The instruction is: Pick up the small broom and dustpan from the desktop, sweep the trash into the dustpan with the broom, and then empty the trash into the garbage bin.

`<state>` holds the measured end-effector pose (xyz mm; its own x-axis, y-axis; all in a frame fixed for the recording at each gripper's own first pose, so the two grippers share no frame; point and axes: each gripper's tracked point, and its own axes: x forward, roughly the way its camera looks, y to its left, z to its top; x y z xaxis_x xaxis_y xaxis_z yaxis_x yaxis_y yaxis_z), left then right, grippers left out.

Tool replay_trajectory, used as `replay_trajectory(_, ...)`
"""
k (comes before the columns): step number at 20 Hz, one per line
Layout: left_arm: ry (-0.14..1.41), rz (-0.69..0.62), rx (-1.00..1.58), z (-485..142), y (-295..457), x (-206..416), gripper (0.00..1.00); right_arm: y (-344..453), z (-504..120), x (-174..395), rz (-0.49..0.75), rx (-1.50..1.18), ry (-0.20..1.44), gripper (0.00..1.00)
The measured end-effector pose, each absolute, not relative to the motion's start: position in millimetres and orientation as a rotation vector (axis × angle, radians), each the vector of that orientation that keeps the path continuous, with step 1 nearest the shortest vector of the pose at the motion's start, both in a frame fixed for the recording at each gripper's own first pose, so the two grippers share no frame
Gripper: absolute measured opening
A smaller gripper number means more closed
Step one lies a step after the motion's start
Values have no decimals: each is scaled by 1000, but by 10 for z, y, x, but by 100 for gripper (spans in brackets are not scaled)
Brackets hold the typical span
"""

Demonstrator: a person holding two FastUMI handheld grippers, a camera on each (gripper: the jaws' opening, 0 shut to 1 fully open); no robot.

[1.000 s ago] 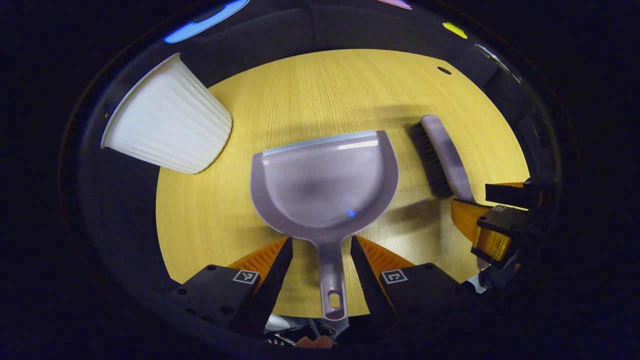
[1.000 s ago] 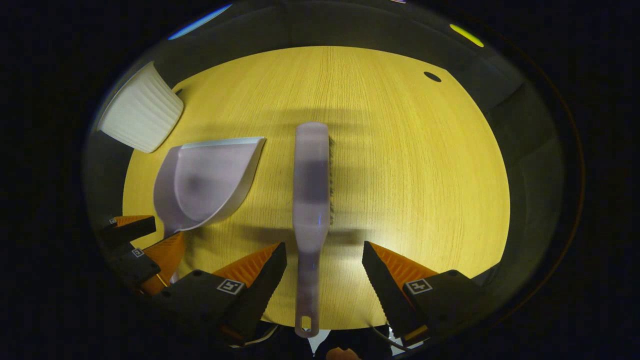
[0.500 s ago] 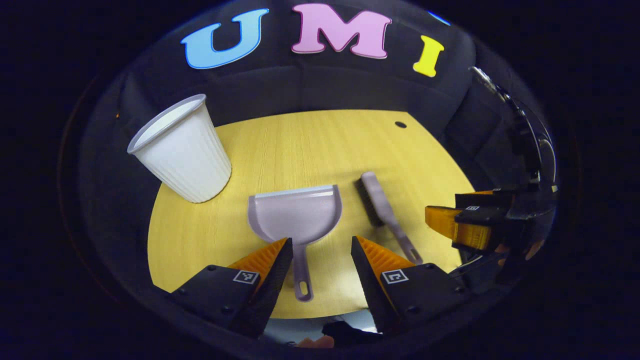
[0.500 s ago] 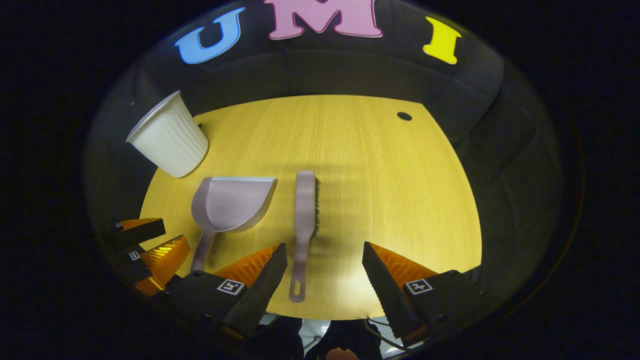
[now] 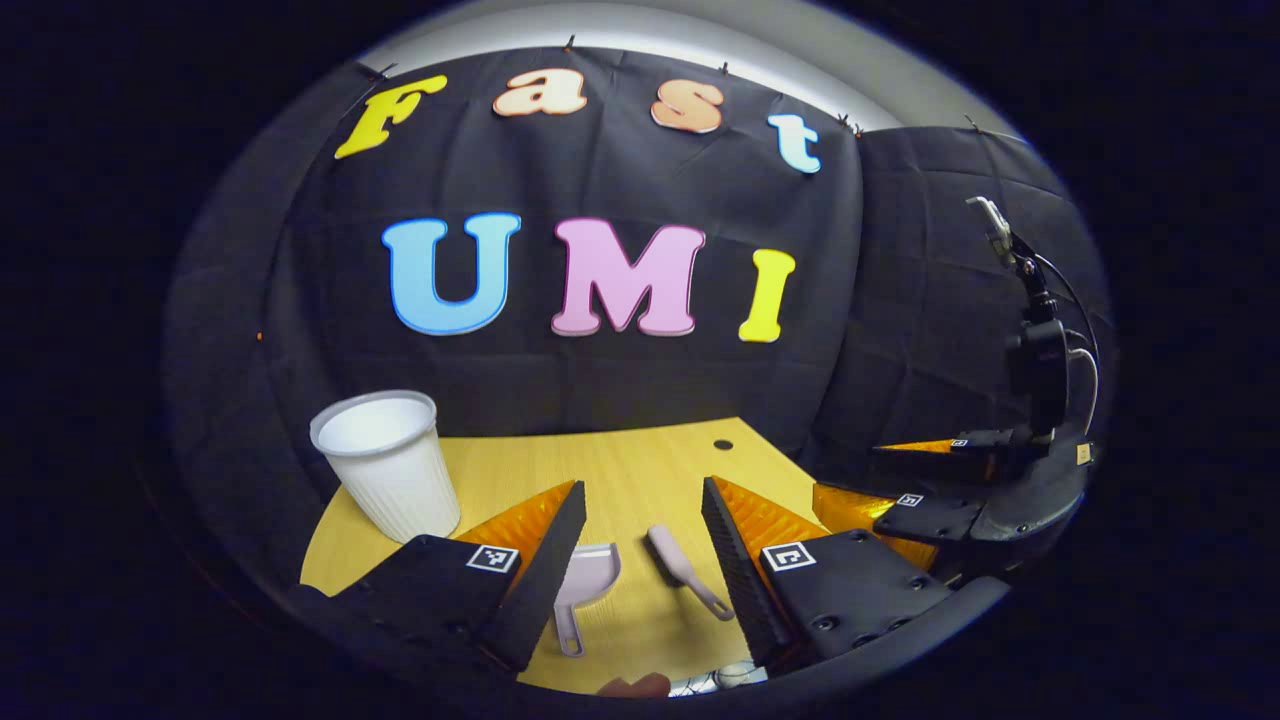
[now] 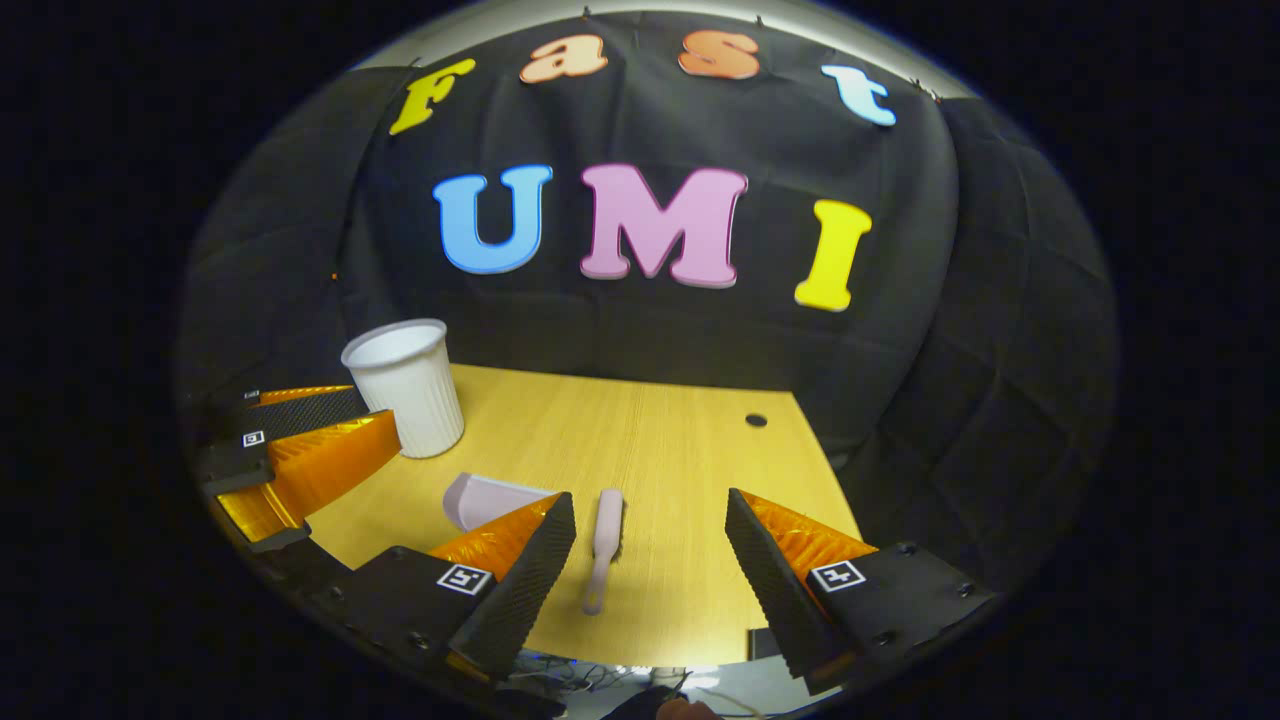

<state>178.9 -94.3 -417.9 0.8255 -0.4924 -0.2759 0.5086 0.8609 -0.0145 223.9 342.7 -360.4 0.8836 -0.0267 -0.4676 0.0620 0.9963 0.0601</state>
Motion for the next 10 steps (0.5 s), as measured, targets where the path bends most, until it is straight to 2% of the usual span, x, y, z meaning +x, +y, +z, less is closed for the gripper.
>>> replay_trajectory(3,68,-510,-3,-3547,-828,1245,71,3349,-3198,2080,-69,65,342,99)
replay_trajectory(5,-40,-446,-48,-3228,-726,944,70,3216,-2991,1983,-80,48,252,99)
replay_trajectory(6,-83,-403,-51,-3115,-681,818,73,3087,-2833,1892,-68,52,208,99)
replay_trajectory(8,-101,-308,-22,-3089,-674,637,72,2847,-2480,1729,-48,53,129,99)
replay_trajectory(10,-53,-214,6,-3130,-686,499,73,2598,-2294,1629,-15,43,91,99)
